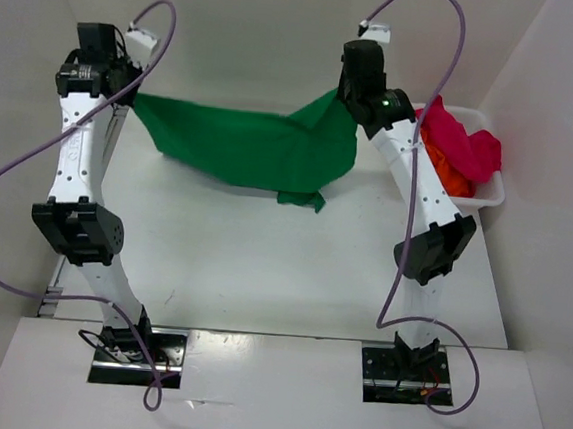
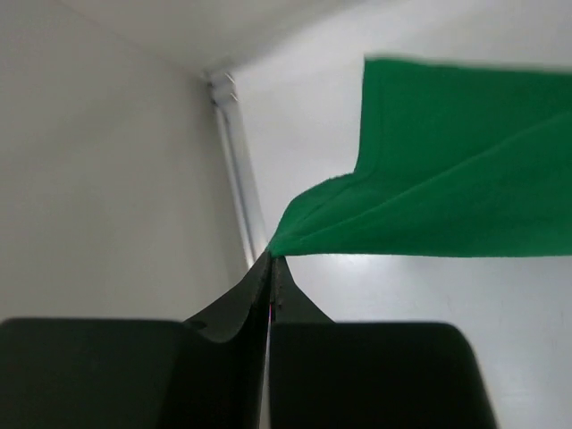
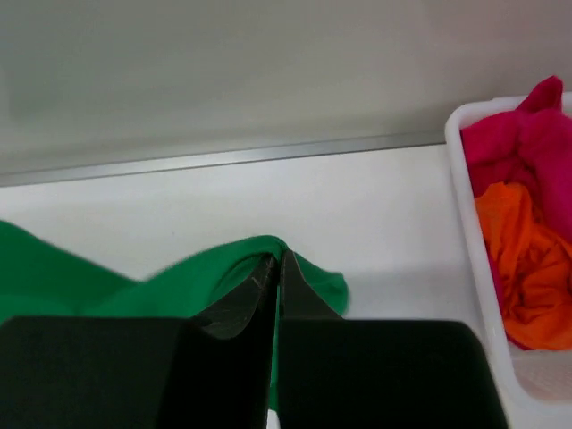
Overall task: Fold and stack the t-shirts
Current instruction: Flatten out the tshirt
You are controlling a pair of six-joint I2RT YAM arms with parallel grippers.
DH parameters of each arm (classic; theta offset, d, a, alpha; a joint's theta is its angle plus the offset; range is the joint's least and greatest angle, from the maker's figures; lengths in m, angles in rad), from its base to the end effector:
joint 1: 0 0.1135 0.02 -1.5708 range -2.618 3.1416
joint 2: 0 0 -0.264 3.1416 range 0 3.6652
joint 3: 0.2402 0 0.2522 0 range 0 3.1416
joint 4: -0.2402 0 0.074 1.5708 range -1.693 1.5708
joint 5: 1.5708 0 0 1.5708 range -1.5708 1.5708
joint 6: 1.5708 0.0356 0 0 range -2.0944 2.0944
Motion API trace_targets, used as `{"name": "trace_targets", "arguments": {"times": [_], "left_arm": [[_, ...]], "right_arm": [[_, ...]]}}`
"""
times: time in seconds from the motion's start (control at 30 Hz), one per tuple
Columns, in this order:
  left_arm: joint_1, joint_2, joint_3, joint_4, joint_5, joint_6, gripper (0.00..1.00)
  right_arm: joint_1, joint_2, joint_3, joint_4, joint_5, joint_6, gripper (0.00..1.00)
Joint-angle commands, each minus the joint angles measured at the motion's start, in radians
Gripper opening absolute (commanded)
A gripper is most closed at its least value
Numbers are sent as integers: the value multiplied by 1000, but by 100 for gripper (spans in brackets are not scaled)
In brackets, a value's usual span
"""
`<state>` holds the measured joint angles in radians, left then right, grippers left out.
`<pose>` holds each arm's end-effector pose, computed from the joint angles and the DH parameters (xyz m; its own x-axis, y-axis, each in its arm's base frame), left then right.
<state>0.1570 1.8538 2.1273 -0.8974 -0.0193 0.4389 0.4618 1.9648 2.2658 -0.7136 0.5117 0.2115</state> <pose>0.3973 0.0636 0.4269 -0.5953 0.3359 -0.7299 0.0897 0.9305 0.3551 0.3961 0.1776 0.4451 -0.3482 0.0311 -0.9369 0.0882 0.9961 0.0003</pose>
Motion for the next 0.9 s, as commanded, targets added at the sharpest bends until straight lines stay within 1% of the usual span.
{"name": "trace_targets", "arguments": {"times": [0.0, 0.03, 0.07, 0.13, 0.17, 0.2, 0.23, 0.27, 0.3, 0.33, 0.4, 0.43, 0.47, 0.5, 0.53, 0.57, 0.6, 0.63, 0.67, 0.7, 0.73, 0.77, 0.8, 0.83, 0.87], "left_arm": [[7, -42, 187, -5, 15, -34, 0], [7, -77, 172, -30, 15, -5, 0], [7, -102, 136, -31, 15, -5, 0], [18, -214, 3, -15, 24, 32, 0], [18, -256, -188, -5, 24, 47, 0], [18, -342, -295, 8, 36, 66, 0], [18, -379, -393, 20, 36, 81, 0], [9, -405, -482, 20, 36, 81, 0], [9, -435, -627, 0, 36, 81, 0], [-2, -435, -685, -11, 65, 81, 0], [-2, -426, -771, -20, 111, 57, 0], [-2, -412, -814, 1, 133, 57, 0], [-2, -391, -814, 20, 157, 23, 0], [-14, -317, -776, 31, 168, 9, 0], [-14, -270, -718, 31, 182, -8, 0], [-14, -167, -537, 31, 205, -55, 0], [-23, -118, -420, 5, 205, -83, 0], [-24, -69, -286, -9, 217, -112, 0], [-24, 17, -147, -32, 217, -144, 0], [-24, 48, 120, -32, 205, -194, 0], [-24, 65, 217, -32, 184, -195, 0], [-57, 55, 268, 12, 139, -195, 0], [-69, 39, 298, 31, 48, -168, 0], [-70, 19, 316, 44, 35, -158, 0], [-70, -16, 330, 57, 35, -158, 0]], "right_arm": [[-41, -33, 184, -57, -41, 6, 0], [-41, -53, 155, -57, -41, 6, 0], [-41, -117, 36, -57, -41, 6, 0], [-28, -206, -131, -57, -3, 6, 0], [-11, -318, -335, -34, -2, 6, 0], [0, -377, -439, -34, -2, 26, 0], [14, -427, -533, -23, -33, 78, 0], [14, -472, -692, -36, -64, 110, 0], [14, -539, -757, -46, -128, 141, 0], [24, -558, -863, -46, -150, 185, 0], [34, -557, -928, -46, -163, 200, 0], [34, -535, -939, -31, -176, 200, 0], [34, -506, -921, -14, -176, 175, 0], [34, -427, -892, 27, -161, 151, 0], [14, -373, -784, 45, -126, 122, 0], [-1, -315, -696, 45, -104, 74, 0], [-17, -184, -592, 28, -79, 57, 0], [-40, -122, -340, 10, -18, 40, 0], [-49, -63, -202, -10, 14, 28, 0], [-60, -10, -58, -70, 43, 19, 0], [-72, 91, 248, -102, 63, 19, 0], [-93, 92, 327, -103, 111, 19, 0], [-107, 69, 340, -54, 111, 28, 0], [-117, 33, 377, -9, 111, 28, 0], [-117, 14, 377, 5, 160, 7, 0]]}}
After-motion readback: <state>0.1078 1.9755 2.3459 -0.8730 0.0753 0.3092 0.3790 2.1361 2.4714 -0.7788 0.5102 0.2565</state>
